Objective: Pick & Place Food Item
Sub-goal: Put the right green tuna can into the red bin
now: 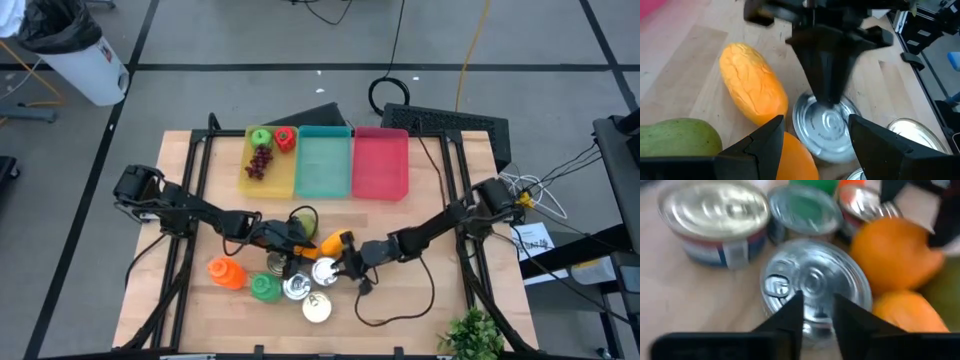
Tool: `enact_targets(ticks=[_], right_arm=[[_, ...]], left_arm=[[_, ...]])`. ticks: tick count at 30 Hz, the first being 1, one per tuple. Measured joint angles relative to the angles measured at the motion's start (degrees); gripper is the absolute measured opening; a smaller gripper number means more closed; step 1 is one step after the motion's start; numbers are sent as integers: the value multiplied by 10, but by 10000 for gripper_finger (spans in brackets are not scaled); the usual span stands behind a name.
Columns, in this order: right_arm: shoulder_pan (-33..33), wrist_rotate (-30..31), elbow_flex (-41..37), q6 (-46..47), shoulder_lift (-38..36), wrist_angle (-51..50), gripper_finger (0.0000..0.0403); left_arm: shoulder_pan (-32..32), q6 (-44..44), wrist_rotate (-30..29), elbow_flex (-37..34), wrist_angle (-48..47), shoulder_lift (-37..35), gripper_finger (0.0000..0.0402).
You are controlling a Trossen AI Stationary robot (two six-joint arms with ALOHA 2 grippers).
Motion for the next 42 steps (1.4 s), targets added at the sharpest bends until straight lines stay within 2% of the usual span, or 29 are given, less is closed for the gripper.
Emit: enact_targets(ticks=[4, 13, 17, 42], right_arm=[[0, 42, 0, -4, -54, -121, 11], [0, 63, -2, 73, -143, -322, 2], [0, 104, -9, 94, -157, -341, 1], [0, 93, -14, 183, -164, -492, 0]], left_arm=[[0, -3, -2, 0, 3, 0, 227], [0, -4, -32, 0, 7, 0, 227], [0, -4, -33, 0, 26, 0, 227], [-2, 12, -48, 0, 40, 0, 227]])
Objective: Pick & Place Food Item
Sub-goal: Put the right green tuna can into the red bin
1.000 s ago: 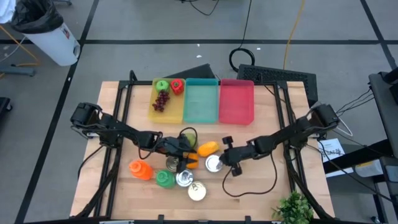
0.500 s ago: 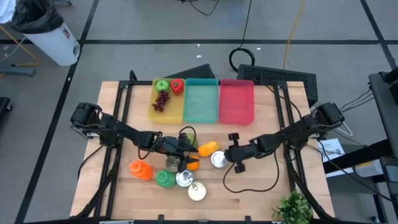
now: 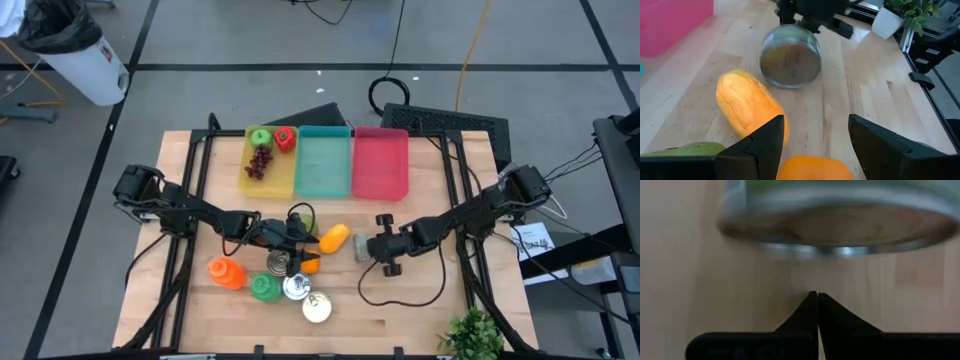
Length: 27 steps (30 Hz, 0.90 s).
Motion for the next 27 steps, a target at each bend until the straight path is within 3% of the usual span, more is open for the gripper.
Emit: enact_targets(ticks=[14, 19, 23, 27], right_arm=[[-1, 11, -3, -8, -12, 13, 0], [5, 61, -3, 9, -55, -54, 0], [16, 160, -3, 37, -108, -76, 1], [28, 145, -21, 2, -153, 1, 32]], left_arm=[[1, 4, -10, 0, -1, 0, 227], [1, 4, -10, 0, -3, 0, 227], [1, 4, -10, 0, -7, 0, 227], [1, 5, -10, 0, -7, 0, 227]])
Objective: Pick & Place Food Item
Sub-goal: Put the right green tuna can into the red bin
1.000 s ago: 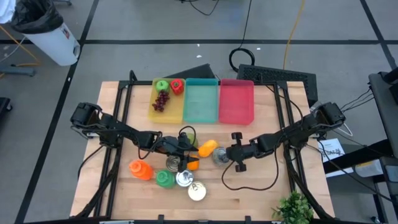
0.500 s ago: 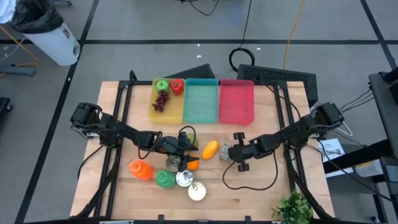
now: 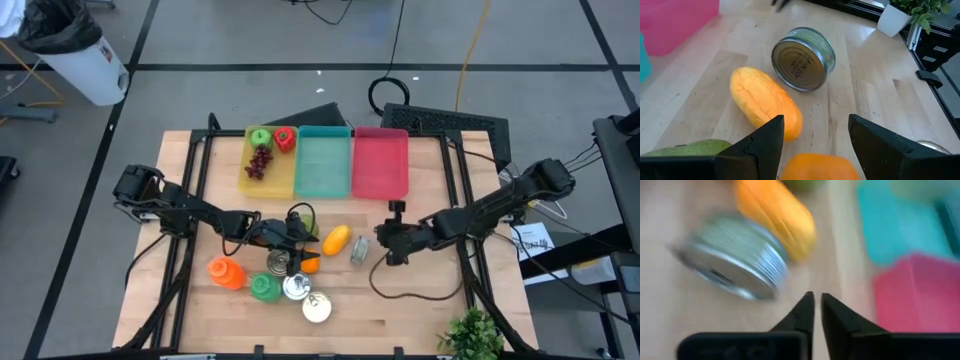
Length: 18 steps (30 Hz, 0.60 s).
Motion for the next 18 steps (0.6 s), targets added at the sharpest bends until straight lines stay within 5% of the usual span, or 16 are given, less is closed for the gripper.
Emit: enact_targets(ticks=[8, 13, 18], right_arm=[[14, -106, -100, -118, -21, 292, 194], [-1, -115, -89, -138, -21, 298, 286], [-23, -227, -49, -146, -7, 239, 321]], left_arm=[[0, 0, 0, 0, 0, 0, 227], [0, 5, 0, 0, 0, 0, 227], [2, 11, 0, 0, 1, 0, 227]])
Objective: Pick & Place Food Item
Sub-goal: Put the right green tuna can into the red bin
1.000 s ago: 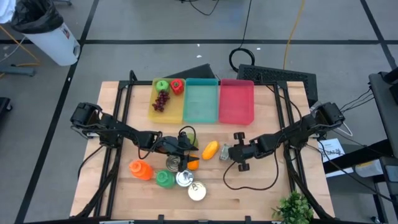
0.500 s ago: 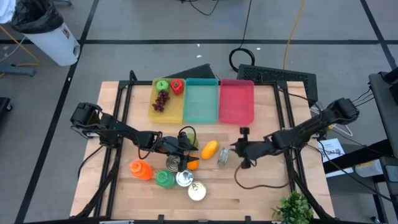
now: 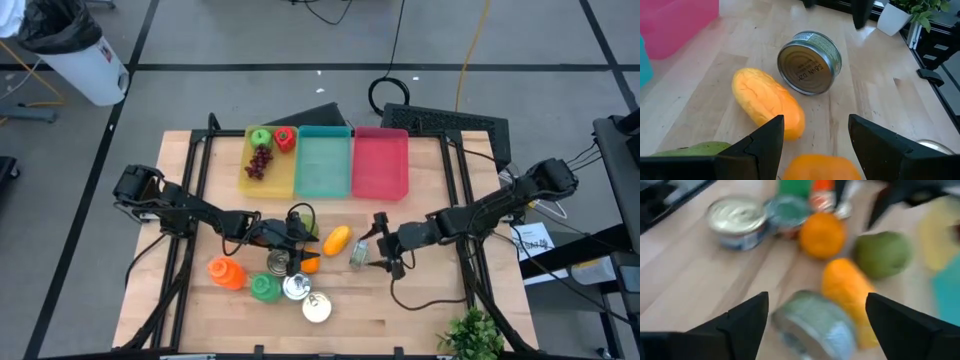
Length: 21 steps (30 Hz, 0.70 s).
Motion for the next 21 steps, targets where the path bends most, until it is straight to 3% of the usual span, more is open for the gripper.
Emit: enact_targets(ticks=[7, 21], right_arm=[[-15, -14, 26, -55, 60, -45, 314], [-64, -12, 35, -111, 114, -27, 312]], left_arm=[[13, -1, 0, 0, 0, 0, 227], [14, -2, 1, 0, -3, 0, 227]])
